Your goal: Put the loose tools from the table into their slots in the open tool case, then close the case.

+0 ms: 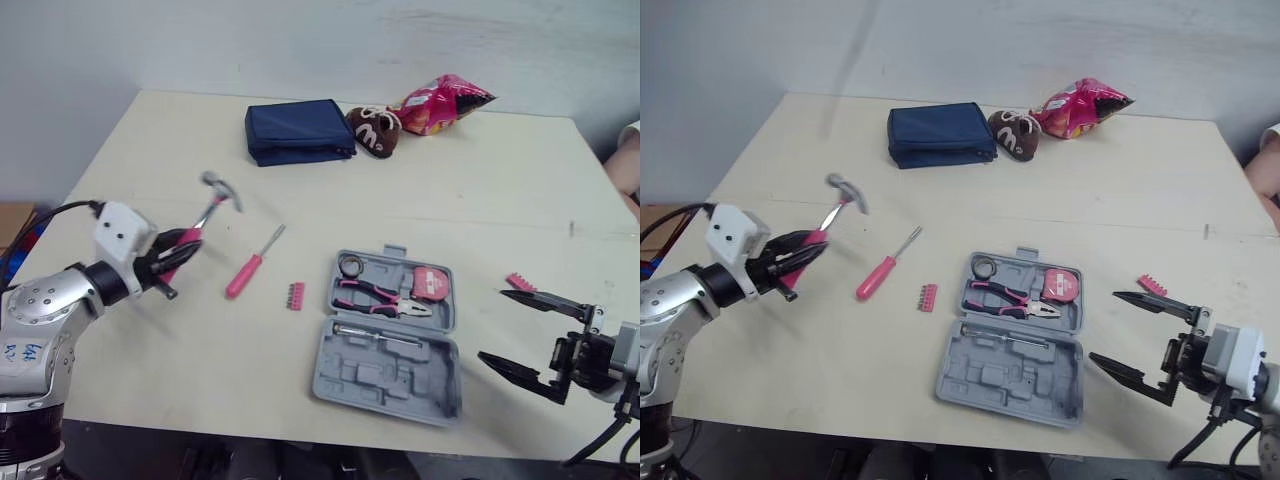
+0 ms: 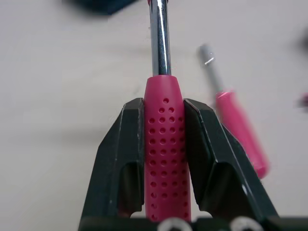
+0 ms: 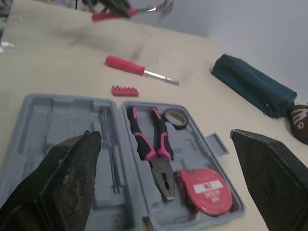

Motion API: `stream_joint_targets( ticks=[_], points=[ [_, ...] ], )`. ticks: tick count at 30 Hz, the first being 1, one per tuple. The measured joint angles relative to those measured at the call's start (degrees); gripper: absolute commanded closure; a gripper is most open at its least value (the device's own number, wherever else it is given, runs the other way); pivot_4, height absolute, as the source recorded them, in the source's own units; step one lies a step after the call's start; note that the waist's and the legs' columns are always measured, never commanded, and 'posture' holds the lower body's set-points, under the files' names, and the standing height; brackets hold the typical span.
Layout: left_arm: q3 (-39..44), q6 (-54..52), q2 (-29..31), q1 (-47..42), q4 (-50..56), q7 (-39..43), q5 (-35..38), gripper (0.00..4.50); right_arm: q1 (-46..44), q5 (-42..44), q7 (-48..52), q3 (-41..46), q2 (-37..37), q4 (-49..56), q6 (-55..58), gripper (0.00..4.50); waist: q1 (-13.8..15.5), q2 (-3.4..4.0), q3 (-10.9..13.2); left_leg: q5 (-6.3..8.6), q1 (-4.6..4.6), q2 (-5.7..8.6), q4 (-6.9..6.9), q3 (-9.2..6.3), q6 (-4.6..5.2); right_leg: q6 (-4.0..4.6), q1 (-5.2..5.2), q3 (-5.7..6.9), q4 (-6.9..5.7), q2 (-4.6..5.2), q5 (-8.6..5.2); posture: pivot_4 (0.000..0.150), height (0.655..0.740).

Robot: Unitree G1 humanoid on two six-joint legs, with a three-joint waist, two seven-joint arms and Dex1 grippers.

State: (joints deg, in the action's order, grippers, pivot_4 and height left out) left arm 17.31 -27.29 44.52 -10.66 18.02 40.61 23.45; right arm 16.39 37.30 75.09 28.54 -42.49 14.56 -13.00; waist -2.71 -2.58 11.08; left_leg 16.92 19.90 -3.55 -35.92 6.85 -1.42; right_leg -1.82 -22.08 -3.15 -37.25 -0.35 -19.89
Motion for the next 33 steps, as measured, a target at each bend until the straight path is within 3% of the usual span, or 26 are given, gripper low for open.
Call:
stream_joint_targets(
  ticks=[2, 5, 8, 16, 25, 33],
  points=[
    [-5.5, 4.0, 1.0, -2.8, 1.5, 7.1, 0.3, 3.95, -0.1, 0.1, 1.6, 1.3, -0.2, -1.8, -0.7, 0.00, 0.6, 0.04, 0.0, 0.03, 0.49, -0.02, -0.08, 0.02, -0.03, -0.07, -0.49, -0.01, -0.03, -0.08, -0.08, 0.150, 0.7400],
    [-14.7, 7.0, 1.9, -7.3, 2.8, 16.6, 0.3, 3.95, -0.1, 0.2, 2.4, 2.1, -1.1, -2.5, -0.6, 0.00, 1.0, 0.16, 0.0, 0.04, 0.53, -0.02, -0.15, 0.05, -0.06, -0.19, -0.53, -0.06, -0.07, -0.11, -0.21, 0.150, 0.7400],
    [-21.0, 5.9, 0.1, -12.0, 4.3, 20.0, 1.0, 3.95, 1.6, 0.6, 2.9, 4.0, -1.9, -2.3, 0.1, 0.00, 1.0, 0.19, 0.1, 0.05, 0.52, -0.03, -0.22, 0.05, -0.06, -0.22, -0.51, -0.09, -0.12, -0.16, -0.23, 0.150, 0.7400],
    [-39.4, -3.6, -8.5, -23.4, 5.8, 21.9, -1.9, 3.95, 11.3, 1.7, 3.3, 8.9, -1.5, 2.3, 3.2, 0.00, 1.0, 0.22, 0.1, -0.03, 0.43, 0.06, -0.42, -0.01, 0.06, -0.42, -0.34, -0.21, -0.24, -0.18, -0.13, 0.150, 0.7400],
    [-55.4, -11.6, -16.0, -33.8, 1.4, 21.0, -12.0, 3.95, 19.2, 3.1, -0.9, 12.7, 0.7, 13.1, 8.0, 0.00, 0.7, 0.27, 0.0, -0.20, 0.39, 0.13, -0.52, -0.13, 0.08, -0.41, -0.35, -0.28, -0.54, -0.22, -0.13, 0.150, 0.7400],
    [-61.0, -25.1, -19.7, -37.4, 1.3, 16.6, -16.5, 3.95, 22.0, 3.6, -3.0, 12.9, 2.1, 18.3, 10.3, 0.00, 0.7, 0.28, 0.0, -0.22, 0.40, 0.14, -0.52, -0.17, 0.13, -0.41, -0.36, -0.29, -0.60, -0.21, -0.13, 0.150, 0.7400]
  ],
)
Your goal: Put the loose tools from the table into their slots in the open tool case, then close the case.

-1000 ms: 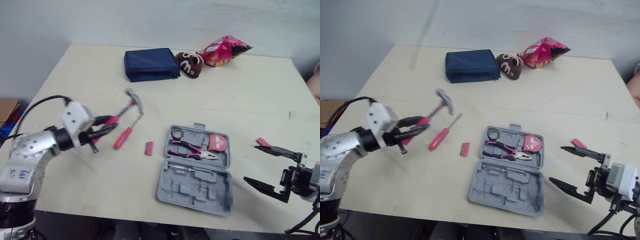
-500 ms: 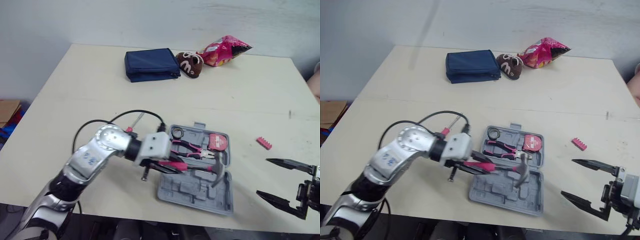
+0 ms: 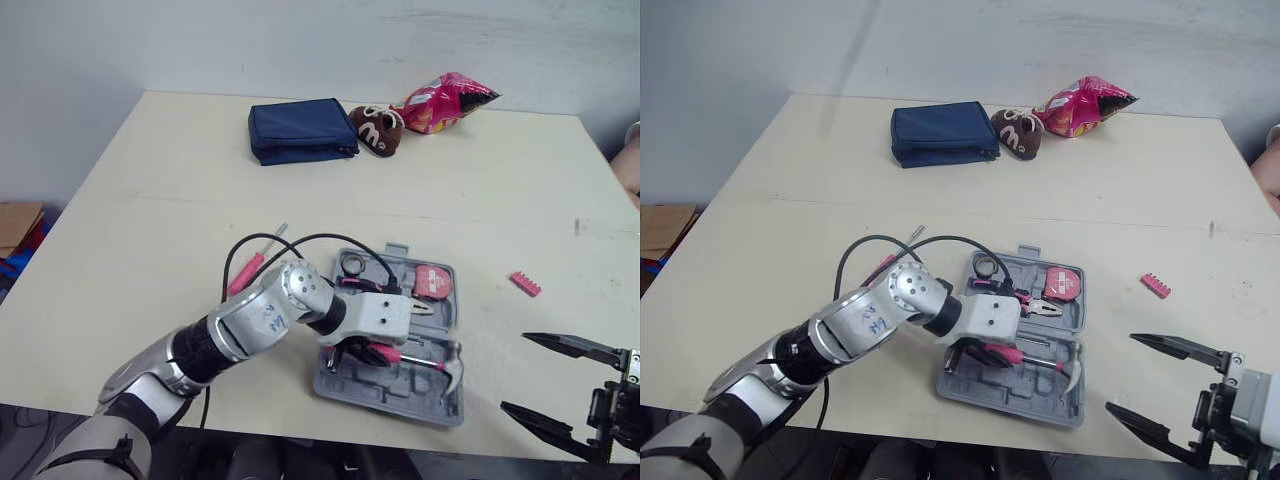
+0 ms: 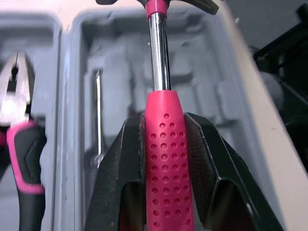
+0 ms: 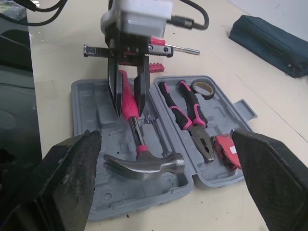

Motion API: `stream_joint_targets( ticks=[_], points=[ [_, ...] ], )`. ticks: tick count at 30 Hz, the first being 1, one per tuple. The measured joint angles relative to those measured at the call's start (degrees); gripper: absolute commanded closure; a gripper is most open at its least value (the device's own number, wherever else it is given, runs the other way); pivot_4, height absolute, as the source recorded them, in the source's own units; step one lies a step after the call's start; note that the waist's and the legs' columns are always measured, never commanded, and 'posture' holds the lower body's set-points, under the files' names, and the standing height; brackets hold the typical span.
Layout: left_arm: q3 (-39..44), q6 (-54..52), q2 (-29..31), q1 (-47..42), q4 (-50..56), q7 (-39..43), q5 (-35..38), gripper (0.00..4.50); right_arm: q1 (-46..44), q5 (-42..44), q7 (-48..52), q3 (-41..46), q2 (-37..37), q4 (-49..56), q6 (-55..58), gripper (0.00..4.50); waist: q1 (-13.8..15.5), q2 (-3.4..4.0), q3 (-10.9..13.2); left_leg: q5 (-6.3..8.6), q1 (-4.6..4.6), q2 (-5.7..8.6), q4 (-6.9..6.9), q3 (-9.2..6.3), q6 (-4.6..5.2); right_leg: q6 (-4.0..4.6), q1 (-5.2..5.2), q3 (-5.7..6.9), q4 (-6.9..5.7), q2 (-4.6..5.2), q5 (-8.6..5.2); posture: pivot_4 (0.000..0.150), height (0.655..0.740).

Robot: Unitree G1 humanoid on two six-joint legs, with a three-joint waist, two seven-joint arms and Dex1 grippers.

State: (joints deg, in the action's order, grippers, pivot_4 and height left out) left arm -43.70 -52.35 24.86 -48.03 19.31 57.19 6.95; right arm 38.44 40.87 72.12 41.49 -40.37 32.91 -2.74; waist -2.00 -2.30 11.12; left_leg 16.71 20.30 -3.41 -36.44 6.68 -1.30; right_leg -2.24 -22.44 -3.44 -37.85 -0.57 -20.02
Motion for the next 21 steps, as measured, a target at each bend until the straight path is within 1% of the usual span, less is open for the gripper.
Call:
stream_joint_targets(
  ticks=[2, 8, 14, 20, 21],
  points=[
    [-0.4, -2.2, -0.2, -0.5, 0.0, -0.6, -0.5, 3.95, 0.2, 0.0, -0.4, 0.0, 0.1, 0.5, 0.3, 0.00, 0.1, 0.00, 0.0, -0.01, 0.01, 0.00, 0.00, -0.02, 0.00, 0.00, 0.00, 0.01, 0.00, 0.00, 0.00, 0.150, 0.7400],
    [-2.0, -3.5, -0.6, -1.2, 0.0, -1.6, -1.4, 3.95, 0.0, -0.1, -1.1, -0.1, 0.4, 0.6, 0.4, 0.00, 0.3, 0.01, 0.0, 0.00, 0.02, 0.02, 0.00, -0.01, 0.00, 0.00, 0.01, 0.01, 0.01, 0.03, 0.00, 0.150, 0.7400],
    [-3.2, -3.6, -1.3, -1.6, -0.1, -1.6, -1.7, 3.95, -0.9, -0.8, -1.5, -0.5, 0.9, 0.6, 0.2, 0.00, 0.3, 0.02, 0.0, -0.01, 0.01, 0.03, 0.00, -0.02, 0.00, 0.00, 0.01, 0.01, 0.01, 0.03, 0.00, 0.150, 0.7400],
    [-4.7, -2.6, -2.4, -2.2, -1.8, -2.5, -2.8, 3.95, -0.9, -2.2, 0.0, -1.0, 3.2, -1.8, -2.4, 0.00, 0.3, 0.03, 0.0, 0.00, 0.00, 0.05, 0.00, -0.03, 0.01, 0.00, 0.03, 0.01, 0.01, 0.03, 0.00, 0.150, 0.7400],
    [-4.7, -2.5, -2.4, -2.2, -1.9, -2.5, -2.8, 3.45, -0.9, -2.5, 0.3, -1.0, 3.6, -2.3, -2.7, 0.00, 0.3, 0.06, 0.0, 0.00, -0.01, 0.05, 0.00, -0.03, 0.02, 0.00, 0.03, 0.01, 0.00, 0.04, 0.00, 0.150, 0.7400]
  ],
)
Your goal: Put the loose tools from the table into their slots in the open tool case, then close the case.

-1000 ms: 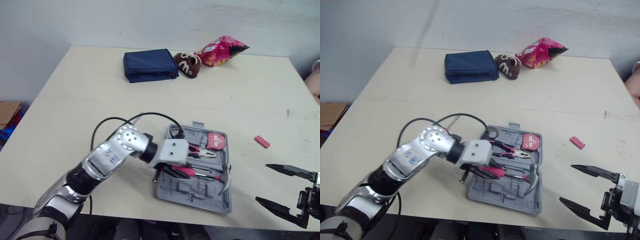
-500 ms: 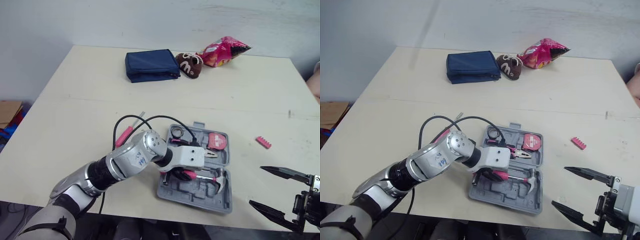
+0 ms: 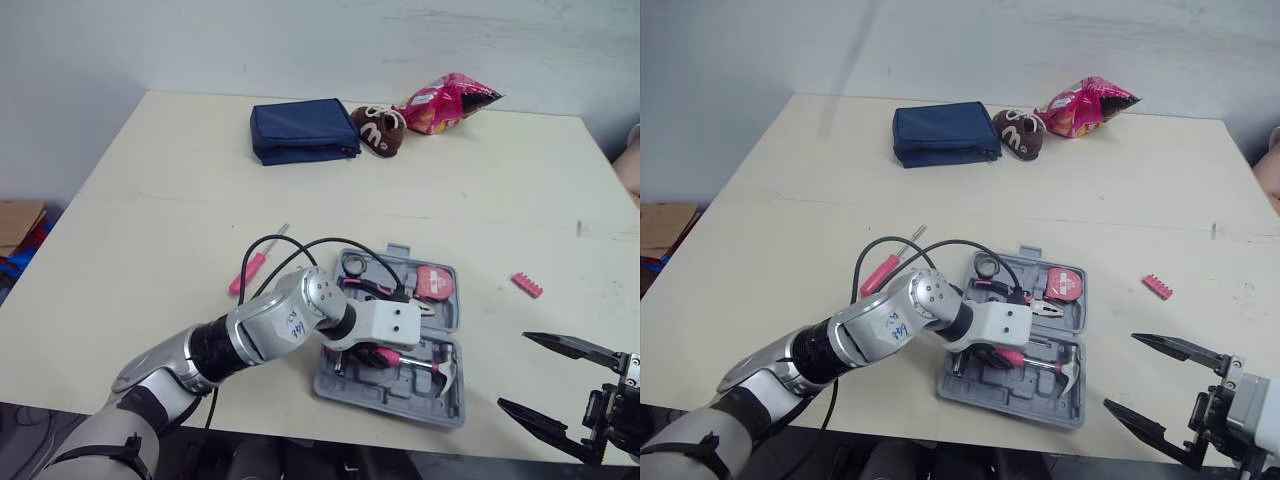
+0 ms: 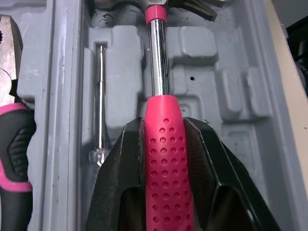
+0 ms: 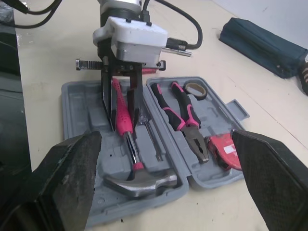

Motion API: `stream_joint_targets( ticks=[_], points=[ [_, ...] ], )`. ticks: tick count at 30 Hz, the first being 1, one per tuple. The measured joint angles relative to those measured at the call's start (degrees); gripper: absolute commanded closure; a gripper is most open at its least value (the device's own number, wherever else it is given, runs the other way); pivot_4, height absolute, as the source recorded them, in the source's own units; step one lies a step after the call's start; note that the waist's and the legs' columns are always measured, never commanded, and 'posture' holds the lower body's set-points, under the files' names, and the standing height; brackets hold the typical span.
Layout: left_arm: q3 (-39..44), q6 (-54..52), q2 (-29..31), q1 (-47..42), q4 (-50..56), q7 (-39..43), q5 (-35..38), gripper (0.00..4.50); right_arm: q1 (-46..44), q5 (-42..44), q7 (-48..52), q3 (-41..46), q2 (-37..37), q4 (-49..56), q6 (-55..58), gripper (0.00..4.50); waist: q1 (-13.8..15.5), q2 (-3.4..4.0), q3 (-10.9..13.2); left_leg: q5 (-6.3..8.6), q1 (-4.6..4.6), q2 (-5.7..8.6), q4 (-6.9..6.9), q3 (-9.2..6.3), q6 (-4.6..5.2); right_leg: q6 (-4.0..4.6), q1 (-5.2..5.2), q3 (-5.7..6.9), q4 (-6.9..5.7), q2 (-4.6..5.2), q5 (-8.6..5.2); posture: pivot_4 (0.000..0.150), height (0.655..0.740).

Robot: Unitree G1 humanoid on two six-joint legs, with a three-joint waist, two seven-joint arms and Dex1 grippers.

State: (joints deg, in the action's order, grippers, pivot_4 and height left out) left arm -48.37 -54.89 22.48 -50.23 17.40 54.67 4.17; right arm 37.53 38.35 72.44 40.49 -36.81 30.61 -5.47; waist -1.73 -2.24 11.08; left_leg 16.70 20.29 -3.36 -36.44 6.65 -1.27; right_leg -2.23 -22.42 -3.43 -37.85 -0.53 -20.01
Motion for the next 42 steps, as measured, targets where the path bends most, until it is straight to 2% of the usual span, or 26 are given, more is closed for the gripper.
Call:
stream_joint_targets(
  ticks=[6, 10, 13, 15, 17, 22, 27, 33, 42],
  points=[
    [0.2, 0.2, 0.2, 0.0, -0.1, 0.6, 0.2, 0.75, 0.1, -0.6, 1.9, -0.2, 1.5, -2.1, -2.8, 0.00, 0.0, 0.00, 0.0, -0.08, -0.01, 0.03, 0.00, -0.01, 0.19, 0.02, 0.01, 0.00, -0.01, 0.03, 0.01, 0.150, 0.7400],
    [3.1, 1.5, 0.3, -0.1, 0.1, 0.9, 1.0, 0.75, 0.2, -0.7, 3.0, -0.2, 1.8, -4.0, -4.4, 0.00, 0.0, 0.00, 0.0, -0.16, -0.01, 0.05, 0.00, -0.01, 0.29, 0.06, 0.01, 0.00, -0.02, 0.03, 0.07, 0.150, 0.7400],
    [8.4, 5.6, -0.1, 1.5, 0.2, 0.7, 2.7, 0.75, 0.3, -0.7, 3.9, -0.2, 1.9, -4.9, -5.5, 0.00, -0.1, 0.06, 0.0, -0.18, -0.04, 0.04, 0.02, -0.02, 0.29, 0.08, 0.02, 0.00, -0.04, 0.03, 0.08, 0.150, 0.7400],
    [10.9, 9.1, -0.3, 3.6, 0.1, 0.5, 3.4, 1.26, 0.4, -0.7, 4.3, -0.2, 1.9, -5.7, -6.0, 0.00, -0.1, 0.10, -0.1, -0.18, -0.04, 0.04, 0.05, -0.02, 0.29, 0.08, 0.01, 0.00, -0.04, 0.03, 0.08, 0.150, 0.7400],
    [13.8, 16.6, 0.1, 7.7, -0.3, 0.6, 4.1, 1.97, 0.6, -0.7, 4.7, -0.3, 2.2, -6.4, -6.5, 0.00, -0.1, 0.14, -0.1, -0.17, -0.05, 0.04, 0.09, -0.02, 0.28, 0.08, 0.00, 0.01, -0.04, 0.03, 0.07, 0.150, 0.7400],
    [20.7, 27.3, -3.0, 14.8, -3.9, -0.4, 6.9, 4.44, 0.9, -0.7, 4.5, -0.7, 2.4, -6.3, -7.1, 0.00, 0.1, 0.15, -0.1, -0.16, -0.02, 0.05, 0.02, -0.03, 0.30, 0.04, 0.03, 0.03, -0.03, 0.06, 0.10, 0.150, 0.7400],
    [20.8, 28.3, -6.3, 17.1, -6.8, -2.5, 6.7, 4.44, 0.9, -1.2, 3.1, -2.0, 2.4, -5.7, -7.0, 0.00, 0.1, 0.15, -0.1, -0.15, -0.03, 0.11, -0.01, -0.03, 0.33, -0.02, 0.06, 0.02, -0.02, 0.09, 0.13, 0.150, 0.7400],
    [16.4, 29.7, -6.2, 18.8, -10.5, -2.7, 2.4, 4.44, 0.9, -1.6, 1.2, -2.6, 2.4, -4.3, -6.6, 0.00, -0.1, 0.16, -0.1, -0.16, -0.06, 0.10, 0.03, -0.04, 0.31, -0.02, 0.05, 0.02, -0.03, 0.07, 0.13, 0.150, 0.7400],
    [15.2, 27.8, -6.8, 17.6, -13.1, -3.7, -0.2, 4.44, 0.9, -1.9, -0.8, -4.0, 1.7, -3.0, -5.4, 0.00, 0.0, 0.15, -0.1, -0.16, -0.06, 0.11, 0.02, -0.04, 0.33, -0.03, 0.07, 0.02, -0.02, 0.08, 0.14, 0.150, 0.7400]
  ],
)
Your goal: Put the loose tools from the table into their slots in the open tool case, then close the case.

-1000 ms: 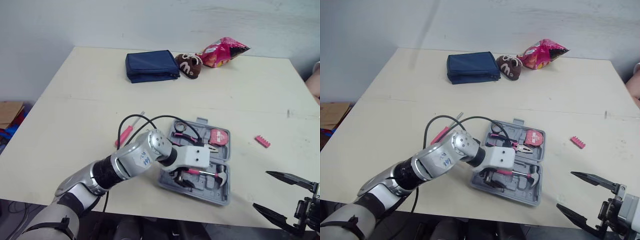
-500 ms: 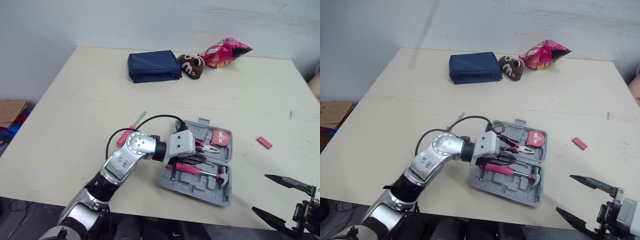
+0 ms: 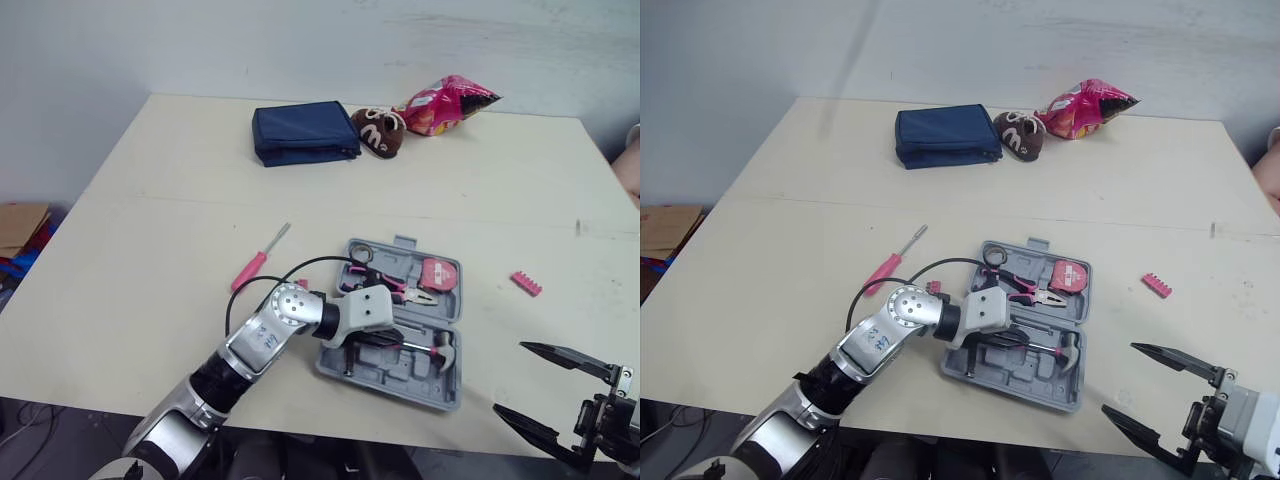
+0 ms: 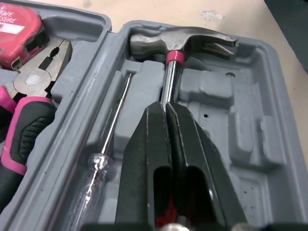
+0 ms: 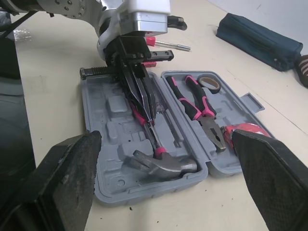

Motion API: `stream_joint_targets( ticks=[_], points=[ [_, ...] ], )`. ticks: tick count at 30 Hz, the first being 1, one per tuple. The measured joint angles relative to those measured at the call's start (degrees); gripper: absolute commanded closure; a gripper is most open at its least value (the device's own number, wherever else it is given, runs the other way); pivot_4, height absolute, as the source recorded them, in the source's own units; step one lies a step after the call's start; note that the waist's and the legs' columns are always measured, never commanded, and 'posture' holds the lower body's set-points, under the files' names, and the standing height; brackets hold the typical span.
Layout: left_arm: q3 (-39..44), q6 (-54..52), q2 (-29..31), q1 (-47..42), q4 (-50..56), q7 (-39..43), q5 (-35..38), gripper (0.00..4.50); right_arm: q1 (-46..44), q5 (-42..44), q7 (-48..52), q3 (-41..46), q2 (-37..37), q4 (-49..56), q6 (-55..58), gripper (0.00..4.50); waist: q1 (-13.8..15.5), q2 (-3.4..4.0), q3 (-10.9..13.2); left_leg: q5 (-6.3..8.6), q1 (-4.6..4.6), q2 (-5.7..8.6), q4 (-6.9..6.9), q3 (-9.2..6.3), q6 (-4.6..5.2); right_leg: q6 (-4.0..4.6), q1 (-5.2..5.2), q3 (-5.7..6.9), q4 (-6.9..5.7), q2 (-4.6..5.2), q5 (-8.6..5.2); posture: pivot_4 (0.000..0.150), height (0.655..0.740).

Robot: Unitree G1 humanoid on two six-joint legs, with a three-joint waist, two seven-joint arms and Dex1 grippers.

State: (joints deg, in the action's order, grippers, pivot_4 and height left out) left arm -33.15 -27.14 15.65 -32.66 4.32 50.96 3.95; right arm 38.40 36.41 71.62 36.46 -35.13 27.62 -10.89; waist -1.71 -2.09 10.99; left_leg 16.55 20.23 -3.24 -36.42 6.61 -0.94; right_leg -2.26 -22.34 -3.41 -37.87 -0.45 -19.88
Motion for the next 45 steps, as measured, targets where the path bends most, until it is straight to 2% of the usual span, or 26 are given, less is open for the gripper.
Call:
stream_joint_targets(
  ticks=[11, 15, 16, 17, 26, 33, 38, 39, 41, 45],
  points=[
    [-3.0, -2.6, 0.8, -0.7, 1.0, 0.3, -2.6, 4.44, -0.7, -0.8, 0.7, 0.0, 0.0, -1.8, -0.7, 0.00, -0.1, -0.12, -0.2, 0.02, -0.41, -0.01, 0.22, -0.08, -0.01, 0.05, 0.76, 0.04, 0.29, -0.01, -0.03, 0.150, 0.7400],
    [-3.5, -4.8, -0.1, -0.4, -0.2, -0.9, -2.7, 4.44, -1.0, -1.1, 1.0, -0.1, 0.1, -3.1, -1.7, 0.00, 0.0, -0.67, -1.0, 0.14, -1.02, -0.04, 0.39, -0.11, 0.02, 0.12, 1.41, 0.05, 0.57, 0.01, -0.12, 0.150, 0.7400],
    [-3.7, -4.8, -0.2, -0.4, -0.8, -1.0, -2.7, 4.44, -1.0, -1.2, 1.2, -0.1, 0.2, -3.2, -1.9, 0.00, -0.1, -0.79, -1.1, 0.20, -1.17, -0.11, 0.40, -0.18, 0.05, 0.19, 1.65, 0.11, 0.76, -0.01, -0.16, 0.150, 0.7400],
    [-3.9, -4.8, -0.1, -0.4, -1.0, -1.1, -2.7, 4.44, -1.0, -1.2, 1.3, -0.1, 0.2, -3.2, -2.3, 0.00, -0.1, -0.73, -1.4, 0.25, -1.21, -0.20, 0.43, -0.21, 0.01, 0.72, 1.79, 0.14, 1.01, -0.04, -0.37, 0.150, 0.7400],
    [-7.3, -4.8, 0.1, -2.3, -2.7, -0.9, -5.2, 4.44, -0.8, -1.6, 0.5, -0.3, 1.1, -3.0, -3.2, 0.00, -0.1, -0.85, -2.9, 0.40, -1.22, -0.26, 0.71, -0.22, -0.08, 1.02, 2.02, 0.13, 1.79, -0.04, -0.28, 0.150, 0.7400],
    [-7.6, -3.4, -2.7, -4.5, -7.0, 0.9, -5.1, 4.44, -2.9, -2.5, -1.5, -2.5, 1.3, -2.9, -3.0, 0.00, 0.3, -0.66, -3.1, 0.52, -1.05, -0.24, 0.82, -0.18, 0.14, 0.94, 2.05, 0.13, 2.26, 0.09, -0.20, 0.150, 0.7400],
    [-0.4, 5.4, 0.2, 1.9, -4.8, 4.2, 0.3, 4.44, -4.0, -2.9, -3.1, -2.4, 0.5, -3.0, -2.6, 0.00, -0.2, 0.11, -2.4, 0.48, -0.77, -0.25, 1.08, 0.08, 0.43, 1.01, 1.56, 0.13, 2.16, 0.13, -0.29, 0.150, 0.7400],
    [0.7, 8.0, 1.3, 3.0, -4.2, 5.3, 1.0, 4.44, -4.1, -2.9, -3.2, -2.3, 0.4, -3.1, -2.6, 0.00, -0.1, 0.17, -2.3, 0.44, -0.66, -0.25, 1.14, 0.13, 0.38, 0.91, 1.36, 0.13, 2.03, 0.11, -0.26, 0.150, 0.7400],
    [4.1, 14.7, 3.6, 5.0, -2.2, 8.4, 3.7, 4.44, -4.4, -1.6, -4.0, -1.9, 0.4, -3.3, -2.4, 0.00, 0.2, 0.28, -2.1, 0.39, -0.07, -0.24, 1.15, 0.07, 0.17, 0.19, 0.63, 0.18, 1.65, 0.00, 0.10, 0.150, 0.7400],
    [11.8, 22.2, 5.5, 5.4, 2.7, 12.8, 10.3, 4.44, -4.6, -0.9, -4.6, -0.1, -0.4, -3.7, -1.5, 0.00, 0.9, 0.51, -2.0, 0.30, 0.25, -0.20, 0.98, 0.03, -0.38, 0.04, -0.09, 0.16, 1.30, -0.08, -0.21, 0.150, 0.7400]
  ],
)
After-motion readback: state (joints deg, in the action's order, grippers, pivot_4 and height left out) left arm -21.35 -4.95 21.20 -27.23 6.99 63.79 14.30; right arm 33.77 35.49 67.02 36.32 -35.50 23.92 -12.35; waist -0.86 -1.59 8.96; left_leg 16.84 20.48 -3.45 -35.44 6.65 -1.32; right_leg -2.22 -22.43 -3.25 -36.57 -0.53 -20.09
